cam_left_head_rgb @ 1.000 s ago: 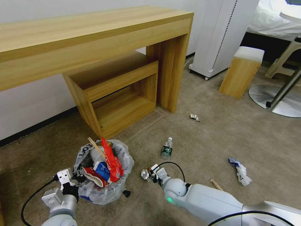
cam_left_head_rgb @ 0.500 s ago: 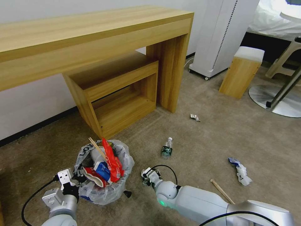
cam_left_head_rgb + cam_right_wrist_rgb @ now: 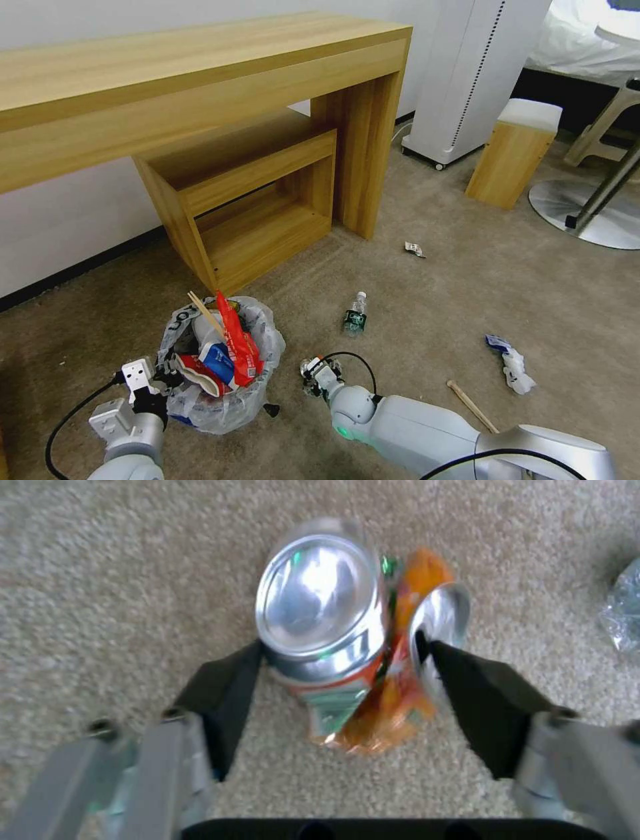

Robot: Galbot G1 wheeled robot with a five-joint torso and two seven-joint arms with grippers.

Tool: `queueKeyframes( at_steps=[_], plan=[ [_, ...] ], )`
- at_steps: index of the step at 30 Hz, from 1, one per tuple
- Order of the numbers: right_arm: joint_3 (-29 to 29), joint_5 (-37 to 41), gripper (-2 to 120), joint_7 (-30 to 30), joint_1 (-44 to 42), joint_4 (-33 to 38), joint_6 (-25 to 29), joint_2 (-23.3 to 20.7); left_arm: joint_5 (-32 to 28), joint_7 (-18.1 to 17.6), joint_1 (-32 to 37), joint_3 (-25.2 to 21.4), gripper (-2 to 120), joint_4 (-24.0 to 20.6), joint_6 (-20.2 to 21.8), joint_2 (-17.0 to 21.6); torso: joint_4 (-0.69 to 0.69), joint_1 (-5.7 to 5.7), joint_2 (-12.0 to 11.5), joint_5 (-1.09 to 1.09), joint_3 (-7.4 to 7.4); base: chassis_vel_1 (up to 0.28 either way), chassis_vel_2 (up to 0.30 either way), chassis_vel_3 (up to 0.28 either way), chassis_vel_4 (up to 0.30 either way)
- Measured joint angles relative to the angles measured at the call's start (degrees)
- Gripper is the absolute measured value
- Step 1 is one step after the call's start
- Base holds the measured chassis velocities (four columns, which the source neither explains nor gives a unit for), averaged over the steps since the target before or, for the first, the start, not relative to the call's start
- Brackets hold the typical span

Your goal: Pick up the trash bin and place the garbage on the floor into it.

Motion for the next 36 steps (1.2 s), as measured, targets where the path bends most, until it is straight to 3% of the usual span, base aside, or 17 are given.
queueKeyframes(
  at_steps=[8,11,18,26,36],
  plan=[
    [0.4,-0.9,42,-0.4,-0.4,-0.5,0.6,-0.1,0.0,0.0,0.0,0.0,1,-0.1,0.0,0.0,0.00,0.00,0.0,0.00,0.00,0.000,0.000,0.000,0.000],
    [0.5,-1.2,28,-0.7,-0.7,-0.4,1.0,-0.4,0.0,0.0,0.0,0.1,1,-0.1,-0.1,-0.1,0.01,0.00,0.0,0.02,0.00,0.000,0.000,0.000,0.000],
    [1.4,0.1,13,-0.9,-0.7,3.3,1.4,-2.7,0.1,0.0,0.0,0.0,1,0.2,-0.2,-0.1,-0.01,0.00,0.0,-0.01,0.00,0.000,0.000,0.000,0.000],
    [3.5,1.8,10,-0.9,-0.7,9.4,2.7,-7.0,0.2,0.0,-0.3,-0.1,1,0.8,-0.2,-0.1,-0.01,0.00,0.0,0.00,0.01,0.000,0.000,0.000,0.000],
    [9.0,3.8,10,-2.1,-0.7,23.1,6.0,-15.3,0.4,0.0,-0.3,-0.2,1,1.3,-0.3,-0.1,-0.01,0.00,0.0,0.00,0.00,0.000,0.000,0.000,0.000]
  ],
)
